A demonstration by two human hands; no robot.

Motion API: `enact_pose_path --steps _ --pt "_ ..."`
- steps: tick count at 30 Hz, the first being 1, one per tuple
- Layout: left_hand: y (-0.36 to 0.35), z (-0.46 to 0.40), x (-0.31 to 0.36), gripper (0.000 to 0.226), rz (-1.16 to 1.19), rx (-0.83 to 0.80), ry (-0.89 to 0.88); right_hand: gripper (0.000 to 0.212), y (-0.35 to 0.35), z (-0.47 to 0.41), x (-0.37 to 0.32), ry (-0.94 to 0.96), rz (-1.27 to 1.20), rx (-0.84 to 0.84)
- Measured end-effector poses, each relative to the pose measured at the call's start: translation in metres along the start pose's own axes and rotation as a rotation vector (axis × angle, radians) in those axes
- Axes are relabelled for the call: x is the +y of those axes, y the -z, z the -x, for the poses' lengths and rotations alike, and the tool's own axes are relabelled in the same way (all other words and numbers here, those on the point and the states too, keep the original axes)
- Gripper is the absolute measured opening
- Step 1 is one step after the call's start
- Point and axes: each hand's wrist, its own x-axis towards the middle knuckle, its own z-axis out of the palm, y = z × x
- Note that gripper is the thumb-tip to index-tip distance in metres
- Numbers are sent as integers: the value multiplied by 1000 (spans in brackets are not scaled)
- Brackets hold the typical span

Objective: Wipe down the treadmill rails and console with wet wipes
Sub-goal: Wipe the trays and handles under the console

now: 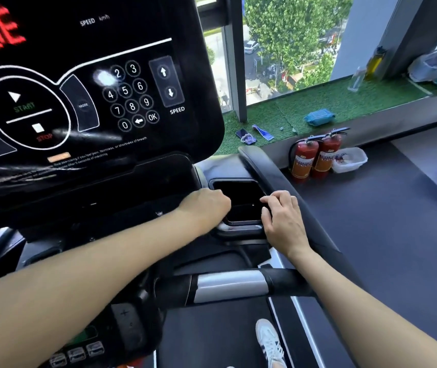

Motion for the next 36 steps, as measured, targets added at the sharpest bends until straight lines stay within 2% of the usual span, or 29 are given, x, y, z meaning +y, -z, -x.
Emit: enact_pose_path --steps 10,15,18,21,25,32,36 --pt "-25 15 -1 19 226 48 -193 36 -1 0 1 4 -14 -16" --pt "-23 -11 24 20 283 77 -265 23 11 -1 8 -33 -214 31" --pt "-20 -28 41 23 288 91 -333 23 23 2 23 -54 -140 104" --pt "-26 -24 29 23 273 108 -384 24 27 9 35 -57 -45 82" --pt "-38 -11 1 21 275 113 -367 24 23 10 37 -4 -3 64" --pt "-20 -37 49 19 298 95 -347 25 24 10 36 -10 20 55" --pt "-27 -17 15 25 439 75 -333 25 25 11 34 -3 34 54"
